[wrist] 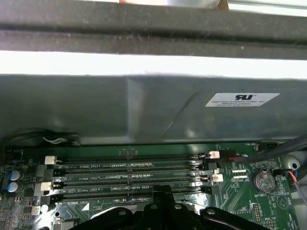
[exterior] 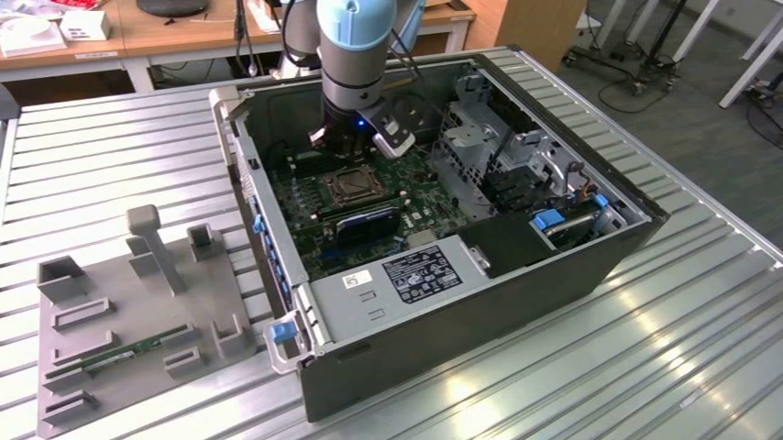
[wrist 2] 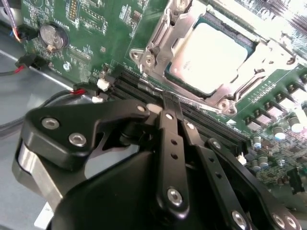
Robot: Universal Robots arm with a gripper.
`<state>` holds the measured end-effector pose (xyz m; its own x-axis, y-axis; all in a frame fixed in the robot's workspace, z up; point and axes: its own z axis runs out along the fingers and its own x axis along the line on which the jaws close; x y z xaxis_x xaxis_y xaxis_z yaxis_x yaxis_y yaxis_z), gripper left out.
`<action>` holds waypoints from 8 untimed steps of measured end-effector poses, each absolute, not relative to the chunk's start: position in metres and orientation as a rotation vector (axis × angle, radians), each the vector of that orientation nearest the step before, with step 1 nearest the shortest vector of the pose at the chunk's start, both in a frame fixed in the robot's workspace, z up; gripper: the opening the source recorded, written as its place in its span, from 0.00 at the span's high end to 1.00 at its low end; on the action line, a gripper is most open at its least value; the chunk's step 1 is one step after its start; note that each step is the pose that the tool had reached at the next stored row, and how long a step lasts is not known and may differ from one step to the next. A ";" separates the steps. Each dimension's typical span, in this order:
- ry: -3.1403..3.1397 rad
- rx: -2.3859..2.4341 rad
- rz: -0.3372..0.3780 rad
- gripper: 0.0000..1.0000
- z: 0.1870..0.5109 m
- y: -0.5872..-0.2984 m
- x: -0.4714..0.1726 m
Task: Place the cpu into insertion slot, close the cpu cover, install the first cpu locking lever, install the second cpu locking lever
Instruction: 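Install the first cpu locking lever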
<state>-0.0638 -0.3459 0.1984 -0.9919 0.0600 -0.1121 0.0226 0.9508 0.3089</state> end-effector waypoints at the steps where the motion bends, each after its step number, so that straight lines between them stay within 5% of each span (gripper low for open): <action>1: 2.984 0.063 0.471 0.89 0.198 -0.346 -0.064; 8: 2.984 0.063 0.471 0.89 0.198 -0.345 -0.064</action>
